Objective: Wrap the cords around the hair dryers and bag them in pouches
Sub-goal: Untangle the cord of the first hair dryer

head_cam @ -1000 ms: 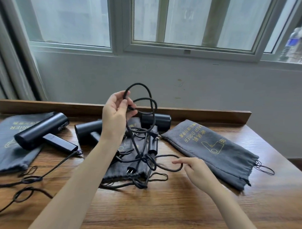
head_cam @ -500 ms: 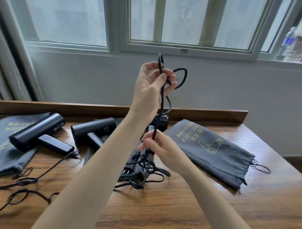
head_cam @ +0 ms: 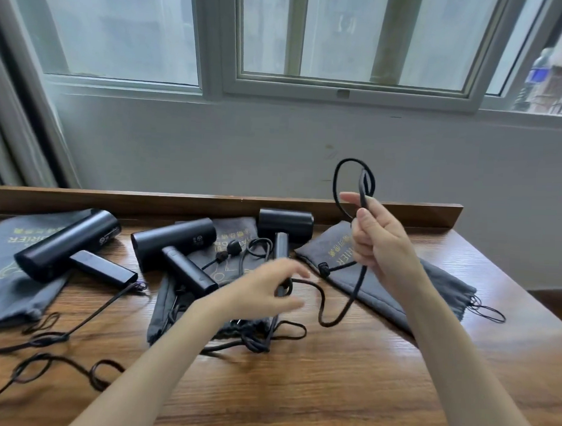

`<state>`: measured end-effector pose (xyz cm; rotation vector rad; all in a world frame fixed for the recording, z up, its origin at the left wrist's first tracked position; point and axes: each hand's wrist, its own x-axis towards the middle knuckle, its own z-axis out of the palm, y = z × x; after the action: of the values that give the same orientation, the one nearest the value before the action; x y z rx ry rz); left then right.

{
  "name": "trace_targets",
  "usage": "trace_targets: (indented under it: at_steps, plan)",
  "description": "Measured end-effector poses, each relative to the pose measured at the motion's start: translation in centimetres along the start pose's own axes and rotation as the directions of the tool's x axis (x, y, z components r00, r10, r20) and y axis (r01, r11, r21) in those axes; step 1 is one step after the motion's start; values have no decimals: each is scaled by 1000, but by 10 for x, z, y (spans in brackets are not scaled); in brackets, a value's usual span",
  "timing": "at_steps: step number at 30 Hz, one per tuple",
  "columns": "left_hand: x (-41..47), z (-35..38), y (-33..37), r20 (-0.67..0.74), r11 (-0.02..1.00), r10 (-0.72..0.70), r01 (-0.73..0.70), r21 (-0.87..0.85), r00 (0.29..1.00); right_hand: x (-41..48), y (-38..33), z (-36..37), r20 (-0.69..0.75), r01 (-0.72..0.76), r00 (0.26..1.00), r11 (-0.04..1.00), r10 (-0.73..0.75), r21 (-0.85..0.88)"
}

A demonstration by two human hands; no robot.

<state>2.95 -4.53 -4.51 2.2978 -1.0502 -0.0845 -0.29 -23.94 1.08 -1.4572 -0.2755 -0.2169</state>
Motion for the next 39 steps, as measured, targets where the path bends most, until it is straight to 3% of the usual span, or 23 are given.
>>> trace_targets:
  at_steps: [2,4,7,9,12,14,16,19,22,26,29,31,34,39]
  plan:
    - [-1,15,-6,109,992,-46,33,119,993,3,-6,-8,-38,-11,999,1000,10,-12]
    - [-1,15,-11,-41,995,-56,59,86,998,6,-8,-23,-155,-10,988,998,0,-64]
    - [-9,-1,-15,-389,969,-148,56,-239,909,11,2,-59,-369,-85,929,963,-16,-255]
    - [-14,-12,-13,-458,880,-226,-22,-475,860,13,19,-76,-415,-185,909,864,-29,-468]
    - [-15,-14,-3,-487,793,-267,-97,-601,832,7,51,-80,-390,-288,920,605,-40,-742]
    - [-14,-12,-3,-511,740,-316,-130,-661,800,-1,66,-75,-402,-343,916,533,7,-774]
    - [-13,-9,-8,-491,691,-355,-131,-711,796,-6,76,-68,-412,-418,904,434,115,-798]
    - [-12,0,-13,-425,657,-377,-85,-749,823,-11,87,-55,-349,-426,878,204,327,-882]
    - [-12,9,-14,-406,724,-363,-20,-689,839,-18,86,-35,-335,-409,861,131,384,-903]
    - [-12,9,-13,-375,774,-313,4,-634,873,-20,68,-19,-333,-354,917,62,219,-933]
    - [-11,8,-6,-361,801,-256,-12,-598,897,-18,63,-6,-135,-124,989,164,-57,-979]
    - [-11,7,1,-361,811,-225,-31,-584,905,-16,68,8,38,52,998,389,-45,-920]
    - [-14,3,5,-390,794,-216,-71,-604,895,-18,83,21,102,0,990,733,95,-680]
    - [-19,4,1,-409,748,-286,-65,-661,867,-29,85,20,121,-111,979,931,162,-346]
